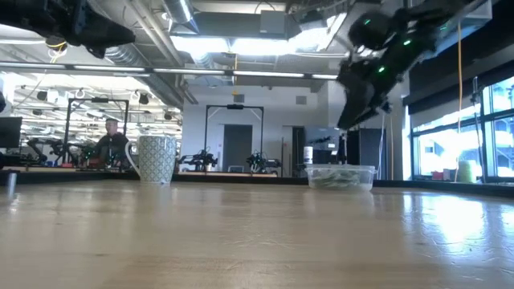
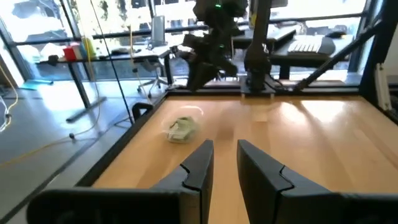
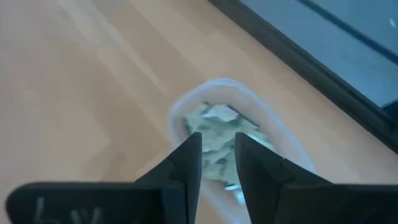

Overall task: Pick and place items into bin
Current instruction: Return to Home Position

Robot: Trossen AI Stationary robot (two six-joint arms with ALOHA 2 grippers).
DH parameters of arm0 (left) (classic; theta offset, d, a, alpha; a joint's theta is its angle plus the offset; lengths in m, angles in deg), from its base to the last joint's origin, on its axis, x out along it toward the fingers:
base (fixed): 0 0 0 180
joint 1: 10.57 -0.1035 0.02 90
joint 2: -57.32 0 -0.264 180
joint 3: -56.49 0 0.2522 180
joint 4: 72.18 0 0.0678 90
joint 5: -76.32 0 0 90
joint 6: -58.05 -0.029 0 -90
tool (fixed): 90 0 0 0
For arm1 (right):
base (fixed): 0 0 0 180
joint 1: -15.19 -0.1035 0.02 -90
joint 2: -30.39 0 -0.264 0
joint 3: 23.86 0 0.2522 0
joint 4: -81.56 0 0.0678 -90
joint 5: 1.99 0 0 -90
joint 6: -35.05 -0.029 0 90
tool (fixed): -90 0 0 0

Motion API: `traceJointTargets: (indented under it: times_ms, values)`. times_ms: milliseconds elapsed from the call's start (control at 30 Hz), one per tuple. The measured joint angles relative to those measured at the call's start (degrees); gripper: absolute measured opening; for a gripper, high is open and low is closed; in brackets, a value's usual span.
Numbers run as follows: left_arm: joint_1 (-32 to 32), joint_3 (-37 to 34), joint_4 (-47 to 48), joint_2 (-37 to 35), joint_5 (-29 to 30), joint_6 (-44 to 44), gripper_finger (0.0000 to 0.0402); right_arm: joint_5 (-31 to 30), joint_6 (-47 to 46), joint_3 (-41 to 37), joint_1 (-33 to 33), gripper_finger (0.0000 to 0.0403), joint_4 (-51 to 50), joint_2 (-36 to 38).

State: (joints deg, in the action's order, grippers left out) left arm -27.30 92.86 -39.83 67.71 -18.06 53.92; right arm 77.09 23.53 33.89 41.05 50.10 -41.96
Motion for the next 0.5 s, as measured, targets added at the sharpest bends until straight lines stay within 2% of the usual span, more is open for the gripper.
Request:
traceJointTargets:
  times_ms: [200,367,500]
  values:
    - [0.0,-1.4,2.2,-8.1,0.8,0.5,0.0065,1.3,2.8,-10.9,-4.4,0.0099,8.1,14.3]
    - [0.0,-6.1,0.0,-10.3,5.5,4.2,0.0065,9.0,0.8,-22.8,-6.1,0.0099,23.2,24.4]
    - [0.0,-10.2,-7.1,-9.6,6.2,4.5,0.0065,14.3,-0.9,-30.1,-6.1,0.0099,32.0,30.6]
